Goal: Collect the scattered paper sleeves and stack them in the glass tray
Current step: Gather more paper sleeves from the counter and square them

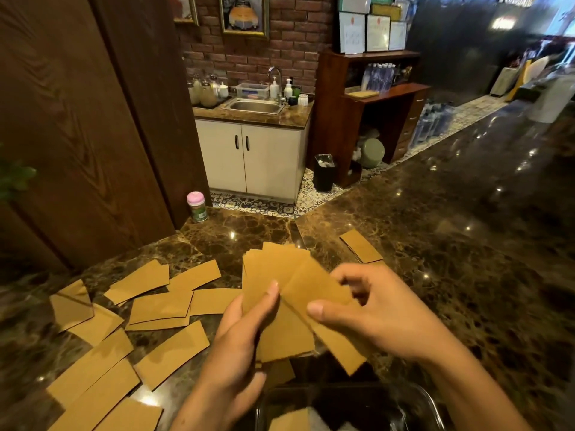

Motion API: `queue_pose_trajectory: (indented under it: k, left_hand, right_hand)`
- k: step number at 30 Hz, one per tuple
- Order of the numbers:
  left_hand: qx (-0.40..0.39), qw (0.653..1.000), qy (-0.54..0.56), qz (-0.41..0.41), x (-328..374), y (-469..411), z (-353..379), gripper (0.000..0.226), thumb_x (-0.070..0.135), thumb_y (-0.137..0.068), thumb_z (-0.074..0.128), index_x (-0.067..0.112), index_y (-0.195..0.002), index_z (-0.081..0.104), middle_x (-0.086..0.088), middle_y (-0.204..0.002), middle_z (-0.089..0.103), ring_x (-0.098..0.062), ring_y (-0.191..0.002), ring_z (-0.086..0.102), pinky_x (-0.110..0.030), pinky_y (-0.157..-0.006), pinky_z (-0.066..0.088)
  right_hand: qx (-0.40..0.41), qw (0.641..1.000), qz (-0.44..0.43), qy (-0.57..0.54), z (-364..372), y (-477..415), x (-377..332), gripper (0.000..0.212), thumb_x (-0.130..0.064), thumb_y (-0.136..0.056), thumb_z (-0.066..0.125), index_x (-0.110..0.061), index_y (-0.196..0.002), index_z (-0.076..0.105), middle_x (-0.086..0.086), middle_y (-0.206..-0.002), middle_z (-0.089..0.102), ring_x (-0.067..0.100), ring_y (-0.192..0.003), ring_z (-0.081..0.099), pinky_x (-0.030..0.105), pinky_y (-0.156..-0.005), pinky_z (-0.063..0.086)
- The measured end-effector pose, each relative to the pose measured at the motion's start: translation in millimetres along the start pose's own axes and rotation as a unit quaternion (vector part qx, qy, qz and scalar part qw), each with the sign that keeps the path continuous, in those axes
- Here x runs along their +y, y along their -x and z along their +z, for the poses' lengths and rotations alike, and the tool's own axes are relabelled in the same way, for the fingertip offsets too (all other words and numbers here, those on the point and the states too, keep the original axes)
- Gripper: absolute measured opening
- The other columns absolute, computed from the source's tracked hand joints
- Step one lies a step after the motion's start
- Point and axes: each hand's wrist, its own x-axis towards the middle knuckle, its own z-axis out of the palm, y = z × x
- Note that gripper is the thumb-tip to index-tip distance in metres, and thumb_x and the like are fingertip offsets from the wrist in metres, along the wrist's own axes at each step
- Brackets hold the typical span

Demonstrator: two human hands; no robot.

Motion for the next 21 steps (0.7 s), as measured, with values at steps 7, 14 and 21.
queue_pose_trajectory:
  k: [7,14,21]
  left_hand:
    - [0.038,0.999,0.017,0.026,-2,-3,-2,0.058,0.012,-0.067,0.078,0.015,-0.121,0.058,-0.014,-0.099,0.078,-0.032,-0.089,0.076,-0.042,-0.068,0.063]
    - [0.003,0.999,-0.007,0.033,-5,2,10,0.043,0.015,-0.069,0.074,0.013,-0.111,0.065,-0.014,-0.095,0.079,-0.029,-0.087,0.077,-0.04,-0.068,0.064]
    - [-0.039,0.999,-0.022,0.003,-4,3,5,0.055,0.027,-0.068,0.073,0.02,-0.121,0.062,-0.009,-0.099,0.079,-0.026,-0.09,0.076,-0.038,-0.067,0.063]
  right_hand:
    - [0.061,0.906,0.052,-0.417,30,12,1,0.039,-0.013,-0.079,0.074,-0.013,-0.118,0.07,0.013,-0.109,0.079,0.032,-0.099,0.077,0.039,-0.078,0.066]
    - [0.114,0.901,0.051,-0.414,47,14,2,0.022,-0.018,-0.085,0.072,-0.018,-0.106,0.08,0.011,-0.106,0.081,0.029,-0.095,0.078,0.041,-0.075,0.065]
    - [0.109,0.92,0.022,-0.375,41,17,5,0.024,-0.017,-0.085,0.073,-0.016,-0.108,0.081,0.009,-0.106,0.081,0.027,-0.097,0.078,0.041,-0.081,0.065]
